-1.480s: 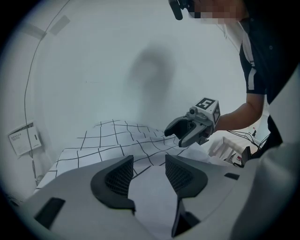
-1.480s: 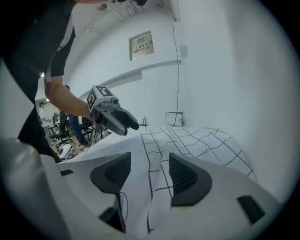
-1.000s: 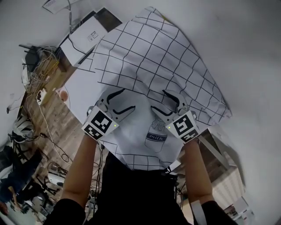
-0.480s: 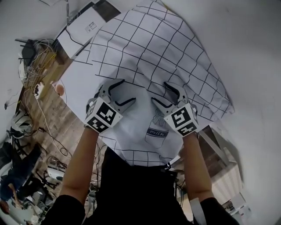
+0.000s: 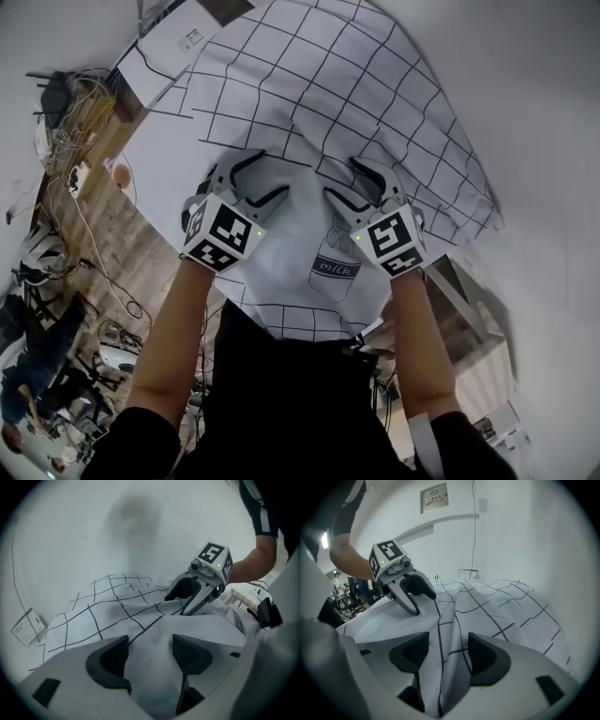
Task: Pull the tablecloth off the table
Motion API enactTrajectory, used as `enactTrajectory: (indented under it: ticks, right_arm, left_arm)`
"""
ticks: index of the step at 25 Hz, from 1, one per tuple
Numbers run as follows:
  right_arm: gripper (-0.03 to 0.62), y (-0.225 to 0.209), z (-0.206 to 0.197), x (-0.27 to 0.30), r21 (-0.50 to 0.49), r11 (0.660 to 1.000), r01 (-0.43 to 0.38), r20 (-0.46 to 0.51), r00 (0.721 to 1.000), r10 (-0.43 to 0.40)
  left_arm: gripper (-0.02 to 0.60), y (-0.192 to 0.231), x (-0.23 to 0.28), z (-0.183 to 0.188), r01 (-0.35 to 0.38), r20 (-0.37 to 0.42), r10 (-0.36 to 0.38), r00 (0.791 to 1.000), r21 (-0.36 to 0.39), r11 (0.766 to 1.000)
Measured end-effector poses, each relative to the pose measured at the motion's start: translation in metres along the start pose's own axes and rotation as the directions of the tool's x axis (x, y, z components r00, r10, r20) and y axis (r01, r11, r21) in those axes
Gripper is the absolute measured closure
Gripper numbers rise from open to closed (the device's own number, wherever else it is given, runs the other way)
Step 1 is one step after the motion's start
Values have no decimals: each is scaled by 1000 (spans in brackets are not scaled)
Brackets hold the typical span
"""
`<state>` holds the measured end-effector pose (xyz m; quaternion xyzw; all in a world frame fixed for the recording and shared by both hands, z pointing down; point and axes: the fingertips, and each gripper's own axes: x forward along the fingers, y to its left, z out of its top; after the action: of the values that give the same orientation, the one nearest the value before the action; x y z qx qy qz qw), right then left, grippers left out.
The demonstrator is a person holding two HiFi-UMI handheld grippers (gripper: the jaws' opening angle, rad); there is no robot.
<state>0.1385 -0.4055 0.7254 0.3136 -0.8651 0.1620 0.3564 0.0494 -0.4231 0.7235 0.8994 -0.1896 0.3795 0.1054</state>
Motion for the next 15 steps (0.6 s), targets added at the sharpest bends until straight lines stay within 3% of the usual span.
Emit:
enactTrajectory:
  ticks: [1, 4, 5, 9, 15]
  right_arm:
    - [328, 0, 0, 0, 3, 1000, -4, -3, 1000, 4]
    - [492, 9, -2, -1, 9, 1000, -21, -13, 1000, 21]
    - [521, 12, -2, -1, 8, 1000, -21, -12, 1000, 21]
    - [560, 15, -2, -1, -3, 1000, -4, -5, 1000, 4]
    - [569, 20, -3, -1, 41, 999, -35, -22, 999, 36]
  left_arm:
    - [278, 0, 0, 1, -3, 0, 3, 1000, -2, 1000]
    - [329, -1, 0, 0, -5, -5, 5, 1000, -1, 1000]
    - [344, -2, 0, 1, -5, -7, 5, 1000, 3, 1000]
    - [418, -7, 2, 3, -3, -23, 4, 1000, 20, 1000]
    - [540, -9, 5, 6, 33, -35, -34, 999, -28, 999]
